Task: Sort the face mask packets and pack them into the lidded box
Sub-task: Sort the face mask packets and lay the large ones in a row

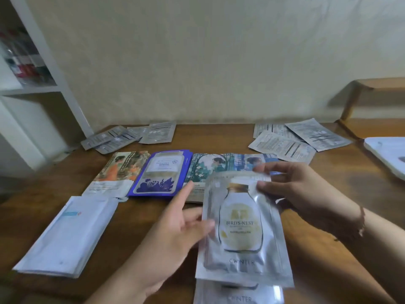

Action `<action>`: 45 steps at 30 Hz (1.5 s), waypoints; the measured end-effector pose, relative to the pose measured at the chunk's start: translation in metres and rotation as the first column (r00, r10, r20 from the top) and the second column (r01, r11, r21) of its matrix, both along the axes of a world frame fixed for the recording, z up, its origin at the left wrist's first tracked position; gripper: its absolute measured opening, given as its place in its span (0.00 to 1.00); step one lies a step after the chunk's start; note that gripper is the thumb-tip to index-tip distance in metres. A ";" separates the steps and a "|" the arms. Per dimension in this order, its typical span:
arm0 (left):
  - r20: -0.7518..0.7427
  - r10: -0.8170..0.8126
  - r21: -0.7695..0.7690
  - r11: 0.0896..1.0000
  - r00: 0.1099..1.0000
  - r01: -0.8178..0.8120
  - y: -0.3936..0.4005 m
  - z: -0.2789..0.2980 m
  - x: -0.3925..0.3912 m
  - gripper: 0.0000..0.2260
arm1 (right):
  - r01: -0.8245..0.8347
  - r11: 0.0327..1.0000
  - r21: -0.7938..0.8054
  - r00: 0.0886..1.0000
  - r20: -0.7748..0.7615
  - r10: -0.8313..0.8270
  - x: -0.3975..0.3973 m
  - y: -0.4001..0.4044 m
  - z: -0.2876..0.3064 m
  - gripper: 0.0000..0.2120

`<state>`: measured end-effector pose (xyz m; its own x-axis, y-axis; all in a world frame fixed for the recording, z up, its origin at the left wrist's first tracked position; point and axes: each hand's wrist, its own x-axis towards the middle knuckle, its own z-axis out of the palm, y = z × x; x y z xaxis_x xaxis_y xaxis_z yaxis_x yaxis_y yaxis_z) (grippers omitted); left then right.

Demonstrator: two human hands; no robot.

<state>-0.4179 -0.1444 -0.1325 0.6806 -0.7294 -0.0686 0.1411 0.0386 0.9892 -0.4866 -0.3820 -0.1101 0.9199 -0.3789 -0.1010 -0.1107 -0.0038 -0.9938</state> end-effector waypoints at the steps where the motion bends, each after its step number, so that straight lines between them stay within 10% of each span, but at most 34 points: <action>1: 0.079 0.017 0.060 0.998 0.997 -0.022 0.008 -0.007 -0.007 0.40 | 0.005 1.000 -0.018 1.000 -0.019 -0.005 -0.006 0.005 -0.006 0.11; 10: 0.677 -0.009 0.336 0.894 0.736 -0.297 0.042 -0.041 -0.039 0.40 | 0.015 0.869 -0.495 0.995 -0.079 -0.062 -0.020 0.024 -0.028 0.13; 15: 0.828 -0.365 0.512 0.803 0.427 -0.307 0.053 -0.049 -0.042 0.33 | 0.233 0.283 -0.930 0.972 0.225 -0.059 -0.040 0.018 -0.027 0.15; 21: 0.862 -0.366 0.484 0.803 0.351 -0.349 0.052 -0.059 -0.038 0.28 | -0.240 0.115 -0.964 0.951 -0.210 0.226 -0.066 0.030 -0.051 0.54; 29: 0.802 -0.425 0.571 0.751 0.420 -0.331 0.048 -0.051 -0.047 0.17 | -0.198 -0.163 -0.967 0.945 -0.232 0.229 -0.062 0.011 -0.089 0.43; 32: 0.710 -0.605 0.699 0.668 0.360 -0.255 0.075 -0.043 -0.034 0.21 | -0.118 -0.085 -0.989 0.947 -0.138 0.291 -0.048 -0.001 -0.091 0.33; 34: 0.797 -0.373 0.511 0.836 0.476 -0.201 0.078 -0.024 -0.014 0.16 | 0.032 0.001 -0.999 0.933 0.030 0.360 -0.025 -0.002 -0.074 0.28; 37: 0.941 -0.207 0.313 0.834 0.268 -0.454 0.087 0.016 0.026 0.15 | 0.031 0.459 -0.888 0.949 0.170 0.265 0.012 0.020 -0.017 0.30; 39: 0.904 -0.061 0.298 0.798 0.422 -0.524 0.095 0.036 0.070 0.19 | -0.090 0.771 -0.630 0.955 0.166 0.247 0.048 0.046 0.020 0.31; 45: 0.794 -0.122 0.529 0.623 0.596 -0.576 0.069 0.065 0.237 0.21 | -0.152 0.971 -0.186 0.987 -0.071 0.141 0.249 0.049 0.035 0.15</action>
<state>-0.1805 -0.0753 -0.0673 0.8644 -0.4846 0.1339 -0.4913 -0.7572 0.4304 -0.2377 -0.3326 -0.0754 0.9616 -0.2580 -0.0937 -0.1512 -0.2127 -0.9654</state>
